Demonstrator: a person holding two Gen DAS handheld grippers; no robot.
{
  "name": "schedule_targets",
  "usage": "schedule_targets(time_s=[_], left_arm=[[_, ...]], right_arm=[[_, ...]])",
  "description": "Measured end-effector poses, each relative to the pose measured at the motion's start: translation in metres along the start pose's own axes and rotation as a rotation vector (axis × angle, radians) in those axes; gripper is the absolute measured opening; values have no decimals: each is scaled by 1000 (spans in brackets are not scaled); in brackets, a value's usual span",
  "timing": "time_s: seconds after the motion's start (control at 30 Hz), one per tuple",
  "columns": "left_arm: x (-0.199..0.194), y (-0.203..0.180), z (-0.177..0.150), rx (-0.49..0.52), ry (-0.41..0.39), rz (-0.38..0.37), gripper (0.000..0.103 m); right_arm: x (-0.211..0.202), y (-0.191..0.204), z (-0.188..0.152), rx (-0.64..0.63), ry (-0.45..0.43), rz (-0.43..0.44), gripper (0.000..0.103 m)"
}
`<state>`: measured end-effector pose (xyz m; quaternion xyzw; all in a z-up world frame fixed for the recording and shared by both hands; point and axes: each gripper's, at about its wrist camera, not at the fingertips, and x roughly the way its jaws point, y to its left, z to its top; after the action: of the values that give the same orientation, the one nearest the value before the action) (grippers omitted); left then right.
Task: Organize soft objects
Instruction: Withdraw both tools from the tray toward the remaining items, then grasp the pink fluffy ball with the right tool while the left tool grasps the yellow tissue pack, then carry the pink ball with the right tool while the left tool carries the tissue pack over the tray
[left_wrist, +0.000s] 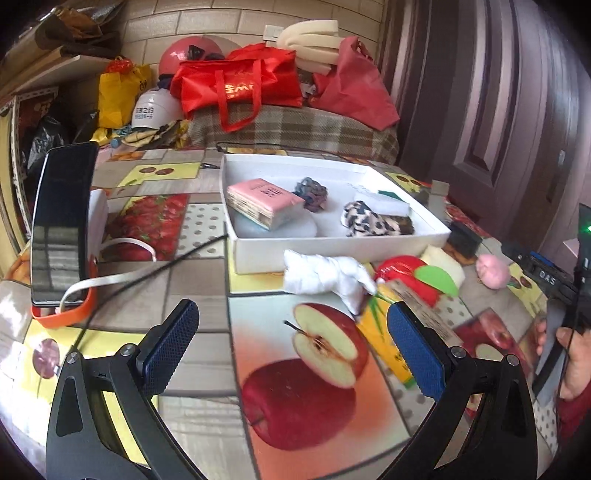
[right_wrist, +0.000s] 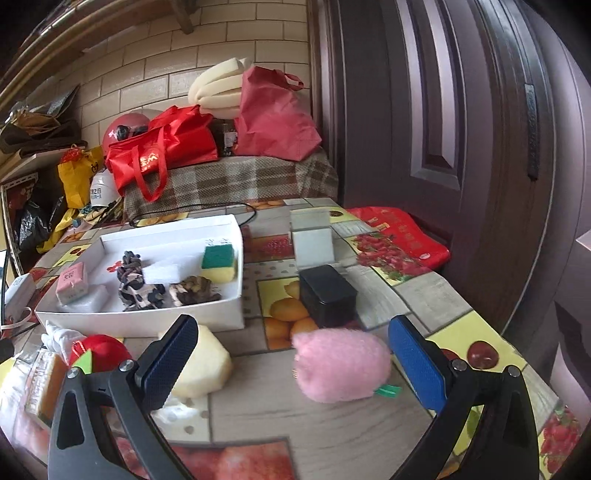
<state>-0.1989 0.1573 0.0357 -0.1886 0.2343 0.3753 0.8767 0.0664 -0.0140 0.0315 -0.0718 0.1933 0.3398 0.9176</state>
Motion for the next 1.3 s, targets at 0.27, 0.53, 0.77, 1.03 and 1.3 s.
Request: schedule_targets(time_s=[0.27,0.53,0.77,1.03,1.3], left_arm=[[8,-80,-16,224,61,-20,103],[41,-91,-7,214,129,51,102],[46,-77,-7,153,171,-26,24],[-10,-78,-11,265,-77,11,25],[2,-44,9,213,-156,84,25]], right_arm=[[28,-27,-3,-4,188,47,103],[66,-6,-2,-110,327,30,103],[69,-7,-5,-126,359,62,64],[3,3,-4,-169,65,49,64],[-23,30,-9,-192,-48,64,65]])
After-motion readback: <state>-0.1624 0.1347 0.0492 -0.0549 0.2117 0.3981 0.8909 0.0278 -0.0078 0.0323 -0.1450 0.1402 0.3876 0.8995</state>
